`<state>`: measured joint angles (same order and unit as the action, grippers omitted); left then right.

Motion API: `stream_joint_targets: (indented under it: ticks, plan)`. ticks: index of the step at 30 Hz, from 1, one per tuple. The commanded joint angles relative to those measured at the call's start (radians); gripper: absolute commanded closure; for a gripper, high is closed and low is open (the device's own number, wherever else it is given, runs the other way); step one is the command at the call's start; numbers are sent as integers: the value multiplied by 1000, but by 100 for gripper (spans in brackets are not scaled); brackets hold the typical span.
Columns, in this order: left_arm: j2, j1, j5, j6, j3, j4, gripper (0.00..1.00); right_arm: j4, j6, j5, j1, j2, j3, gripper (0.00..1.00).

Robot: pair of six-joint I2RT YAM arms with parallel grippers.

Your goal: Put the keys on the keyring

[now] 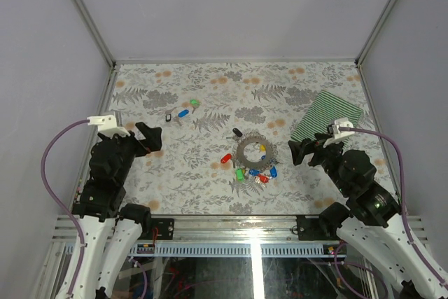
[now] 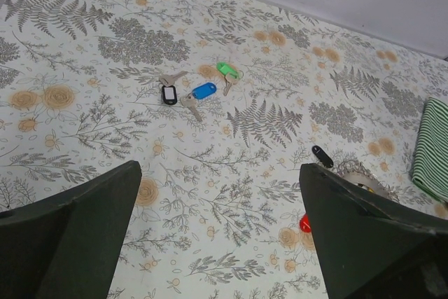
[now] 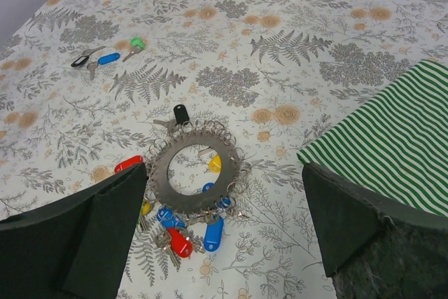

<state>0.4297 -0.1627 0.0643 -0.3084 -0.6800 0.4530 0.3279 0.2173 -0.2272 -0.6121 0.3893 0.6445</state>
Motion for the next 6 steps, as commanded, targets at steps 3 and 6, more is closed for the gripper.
stream_joint_targets:
  ticks: [3, 6]
  plan:
    - [-2, 2, 37, -21, 20, -57, 0, -42, 16, -39, 3, 6, 27, 1]
    - [-1, 2, 43, -31, 25, -59, 0, -38, 18, -48, 3, 6, 29, 1]
